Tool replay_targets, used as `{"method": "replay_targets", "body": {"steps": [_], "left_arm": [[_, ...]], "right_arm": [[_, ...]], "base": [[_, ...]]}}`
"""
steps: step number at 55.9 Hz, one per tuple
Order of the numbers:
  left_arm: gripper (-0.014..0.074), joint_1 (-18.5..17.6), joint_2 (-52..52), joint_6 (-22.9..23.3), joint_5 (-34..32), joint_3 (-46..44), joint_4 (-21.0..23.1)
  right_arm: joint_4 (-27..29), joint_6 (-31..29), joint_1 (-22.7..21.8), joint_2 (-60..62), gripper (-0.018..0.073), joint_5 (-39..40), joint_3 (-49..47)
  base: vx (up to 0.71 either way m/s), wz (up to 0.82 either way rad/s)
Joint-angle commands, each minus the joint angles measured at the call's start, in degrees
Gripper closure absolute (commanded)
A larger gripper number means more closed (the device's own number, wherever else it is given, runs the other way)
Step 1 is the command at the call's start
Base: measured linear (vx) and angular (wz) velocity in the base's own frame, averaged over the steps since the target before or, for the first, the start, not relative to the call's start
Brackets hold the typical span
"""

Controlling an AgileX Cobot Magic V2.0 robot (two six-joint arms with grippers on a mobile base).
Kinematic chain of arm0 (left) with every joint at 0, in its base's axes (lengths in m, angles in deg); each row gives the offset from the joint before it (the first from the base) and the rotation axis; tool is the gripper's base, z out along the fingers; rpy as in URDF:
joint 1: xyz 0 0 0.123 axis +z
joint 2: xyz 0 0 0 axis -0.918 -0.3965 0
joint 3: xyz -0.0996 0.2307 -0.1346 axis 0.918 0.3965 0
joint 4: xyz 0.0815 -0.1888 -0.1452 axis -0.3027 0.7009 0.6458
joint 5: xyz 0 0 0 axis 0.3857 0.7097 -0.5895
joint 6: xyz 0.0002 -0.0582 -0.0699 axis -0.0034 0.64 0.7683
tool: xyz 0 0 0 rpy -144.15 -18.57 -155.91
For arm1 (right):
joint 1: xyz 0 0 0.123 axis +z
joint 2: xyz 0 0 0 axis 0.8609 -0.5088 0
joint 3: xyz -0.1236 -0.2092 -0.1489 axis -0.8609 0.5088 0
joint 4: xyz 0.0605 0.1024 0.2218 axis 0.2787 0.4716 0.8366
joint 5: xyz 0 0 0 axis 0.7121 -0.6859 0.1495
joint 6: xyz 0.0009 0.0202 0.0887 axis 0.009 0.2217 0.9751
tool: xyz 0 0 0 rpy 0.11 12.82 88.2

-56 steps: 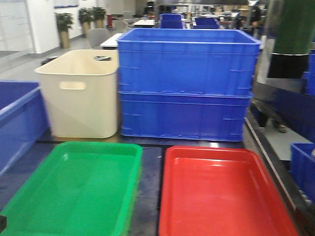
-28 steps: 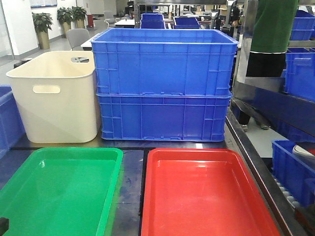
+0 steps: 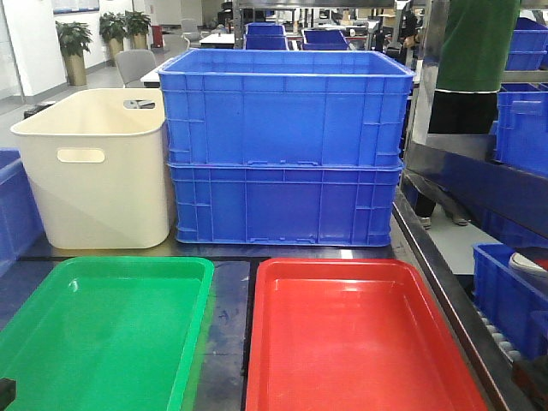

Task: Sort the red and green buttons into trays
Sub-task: 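Lower green button into green tray and red button into red tray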

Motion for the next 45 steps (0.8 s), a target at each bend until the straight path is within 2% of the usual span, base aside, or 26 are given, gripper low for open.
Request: {"method": "replay_targets", "body": {"steps": [1, 12, 19, 24, 28, 38, 45], "left_arm": [[0.0596, -0.23, 0.37, 0.43, -4.05, -1.77, 1.31], [0.0596, -0.23, 0.37, 0.49, -5.56, -1.77, 1.43], [0.0596, -0.23, 0.37, 2.06, -7.61, -1.84, 1.88], [0.0596, -0.23, 0.05, 5.16, -9.41, -1.97, 3.14], [0.0596, -0.23, -1.67, 5.79, -8.90, -2.93, 3.49], [0.0596, -0.23, -12.77, 5.79, -7.95, -10.59, 2.86], [0.0594, -0.23, -22.46, 6.04, -9.77, -16.39, 2.15]], "right_arm": [[1.68, 2.07, 0.36, 0.59, 0.0567, 5.19, -1.92], [-1.17, 2.38, 4.14, 0.59, 0.0564, 5.10, -1.92], [-4.33, 2.43, 11.12, 0.46, 0.0564, 6.31, -1.92], [-5.13, 2.38, 16.46, -1.48, 0.0564, 10.75, -1.98], [-5.14, 2.24, 18.83, -5.71, 0.0564, 14.21, -3.35], [-5.14, 2.18, 19.44, -20.01, 0.0564, 16.84, -11.75], [-5.39, 2.18, 19.44, -30.40, 0.0562, 23.30, -17.99]], "base": [[0.00, 0.00], [0.00, 0.00], [0.00, 0.00], [0.00, 0.00], [0.00, 0.00], [0.00, 0.00], [0.00, 0.00]]}}
